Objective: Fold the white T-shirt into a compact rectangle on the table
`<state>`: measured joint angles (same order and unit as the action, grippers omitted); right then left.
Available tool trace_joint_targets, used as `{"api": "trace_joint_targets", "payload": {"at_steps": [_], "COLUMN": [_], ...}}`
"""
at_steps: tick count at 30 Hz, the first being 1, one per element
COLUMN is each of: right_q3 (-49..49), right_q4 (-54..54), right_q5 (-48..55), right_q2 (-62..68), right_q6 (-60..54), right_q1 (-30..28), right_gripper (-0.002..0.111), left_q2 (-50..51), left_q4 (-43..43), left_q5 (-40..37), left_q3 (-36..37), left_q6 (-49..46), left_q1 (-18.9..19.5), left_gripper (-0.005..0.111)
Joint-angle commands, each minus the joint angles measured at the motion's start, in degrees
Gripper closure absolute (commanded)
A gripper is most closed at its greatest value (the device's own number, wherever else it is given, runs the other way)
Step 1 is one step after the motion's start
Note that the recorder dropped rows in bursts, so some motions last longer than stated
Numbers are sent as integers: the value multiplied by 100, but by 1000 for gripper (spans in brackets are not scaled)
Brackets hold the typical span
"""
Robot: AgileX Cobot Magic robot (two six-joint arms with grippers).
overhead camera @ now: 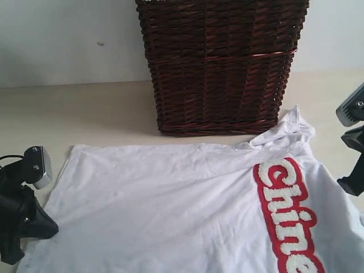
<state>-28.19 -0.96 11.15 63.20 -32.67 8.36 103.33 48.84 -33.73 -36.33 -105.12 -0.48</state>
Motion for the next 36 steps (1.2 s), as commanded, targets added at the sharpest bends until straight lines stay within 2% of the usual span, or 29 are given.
{"api": "trace_joint_targets", "payload": {"at_steps": [1, 5, 7, 8, 11, 13, 17, 20, 23, 27, 32, 36], "right_q3": [-46, -46, -46, -46, -46, -46, -46, -46, -46, -46, -35, -35], "right_q4": [133, 152, 255, 255, 255, 255, 230, 190, -62, 310, 473, 1037], "right_q5": [-432, -398, -371, -331, -119, 92, 430, 636, 1042, 1140, 1115, 1071], "right_q2": [8, 8, 8, 41, 281, 540, 999, 1157, 1158, 1204, 1567, 1774], "right_q6": [0, 43, 167, 240, 307, 307, 528, 1198, 1952, 1932, 1627, 1525], "right_q1": [-3, -3, -3, -3, -3, -3, -72, -405, -1008, -1318, -1318, -1304], "right_gripper": [108, 108, 108, 108, 108, 108, 108, 108, 108, 107, 88, 80], "left_q2": [113, -406, -581, -594, -481, -269, 122, 217, 217, 225, 556, 833], "left_q4": [-942, -49, 681, 976, 1512, 1568, 1617, 1639, 1639, 1652, 1652, 1652], "left_q5": [755, -532, -1236, -1353, -987, -736, -721, -791, -923, -960, -586, -361], "left_q3": [-19, -369, -548, -589, -665, -665, -665, -665, -665, -665, -665, -694], "left_q6": [69, 34, -432, -690, -1242, -1341, -1460, -1339, -1268, -1268, -1449, -1419], "left_q1": [102, 102, 102, 84, -126, -281, -421, -498, -529, -555, -646, -669], "left_gripper": [107, 107, 107, 107, 107, 107, 107, 107, 107, 107, 107, 107]}}
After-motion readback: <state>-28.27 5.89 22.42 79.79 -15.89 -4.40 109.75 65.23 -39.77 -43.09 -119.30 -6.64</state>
